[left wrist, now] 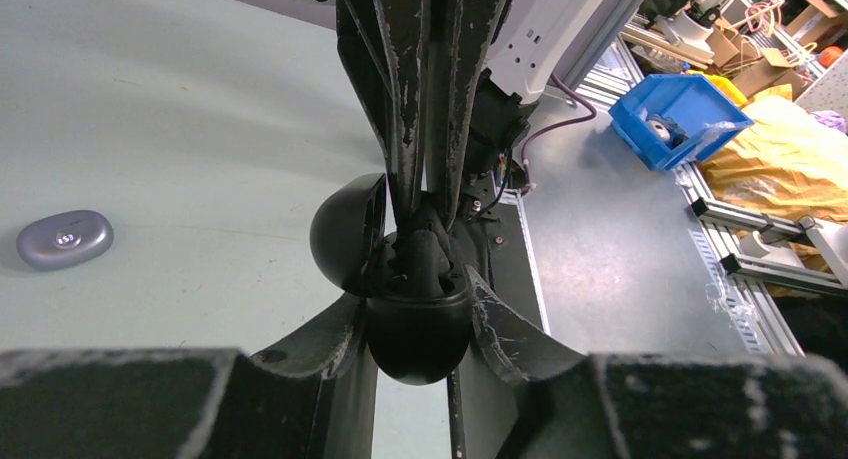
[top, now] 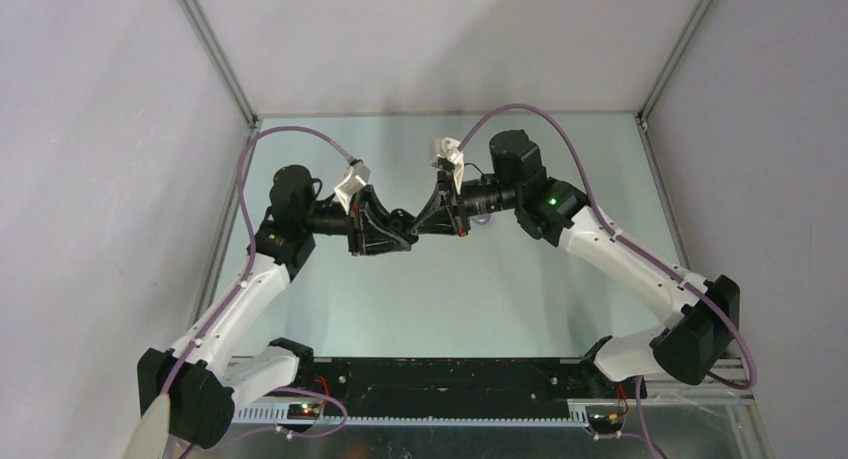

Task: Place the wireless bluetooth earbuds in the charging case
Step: Place the earbud in the charging case.

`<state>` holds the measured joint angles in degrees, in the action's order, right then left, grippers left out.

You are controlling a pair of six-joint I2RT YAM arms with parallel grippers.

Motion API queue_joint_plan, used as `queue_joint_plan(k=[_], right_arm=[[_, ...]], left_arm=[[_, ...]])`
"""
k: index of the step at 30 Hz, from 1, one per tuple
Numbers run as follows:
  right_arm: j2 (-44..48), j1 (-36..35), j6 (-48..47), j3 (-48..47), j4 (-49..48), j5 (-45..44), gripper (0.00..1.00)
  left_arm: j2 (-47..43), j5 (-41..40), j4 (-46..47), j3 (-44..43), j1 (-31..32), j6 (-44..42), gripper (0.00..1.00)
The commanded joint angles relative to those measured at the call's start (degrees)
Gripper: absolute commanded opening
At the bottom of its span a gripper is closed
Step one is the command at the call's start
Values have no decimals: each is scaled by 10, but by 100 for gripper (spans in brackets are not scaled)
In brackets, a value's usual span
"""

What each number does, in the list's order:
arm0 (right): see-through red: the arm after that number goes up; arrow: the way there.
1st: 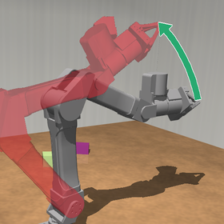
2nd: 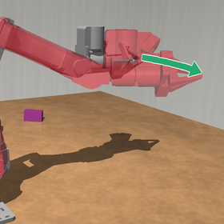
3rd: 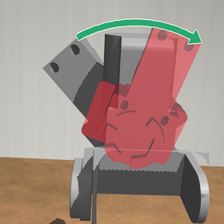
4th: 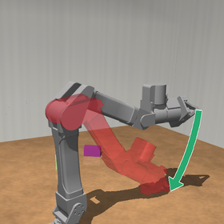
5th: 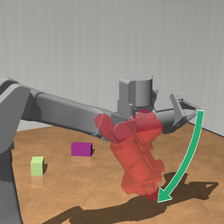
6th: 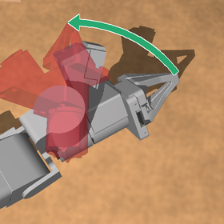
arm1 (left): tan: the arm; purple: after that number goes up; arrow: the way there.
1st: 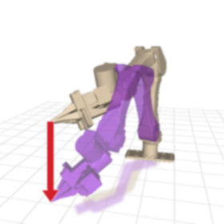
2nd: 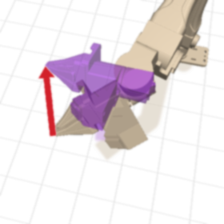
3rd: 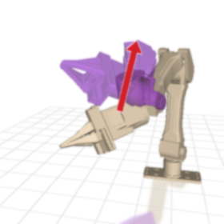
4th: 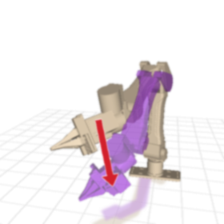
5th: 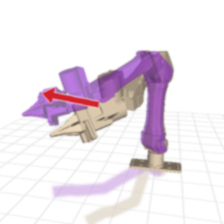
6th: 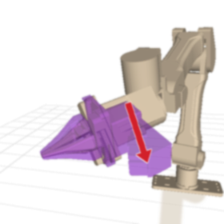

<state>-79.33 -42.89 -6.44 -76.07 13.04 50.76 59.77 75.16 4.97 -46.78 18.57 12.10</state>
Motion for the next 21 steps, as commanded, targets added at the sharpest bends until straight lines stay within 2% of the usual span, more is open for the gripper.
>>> queue_joint_plan(k=[1, 8, 16, 21], right_arm=[[-12, -13, 5, -1, -12, -21, 0], [-1, -16, -13, -5, -1, -23, 5], [16, -11, -28, -41, 49, -3, 23], [28, -4, -26, -53, 62, 9, 28]], left_arm=[[-19, 12, 16, -2, 4, 7, 17], [-22, 12, 12, 0, 5, 0, 17], [-24, 11, 0, -1, 4, -12, 17], [-25, 9, -7, -2, 4, -19, 17]])
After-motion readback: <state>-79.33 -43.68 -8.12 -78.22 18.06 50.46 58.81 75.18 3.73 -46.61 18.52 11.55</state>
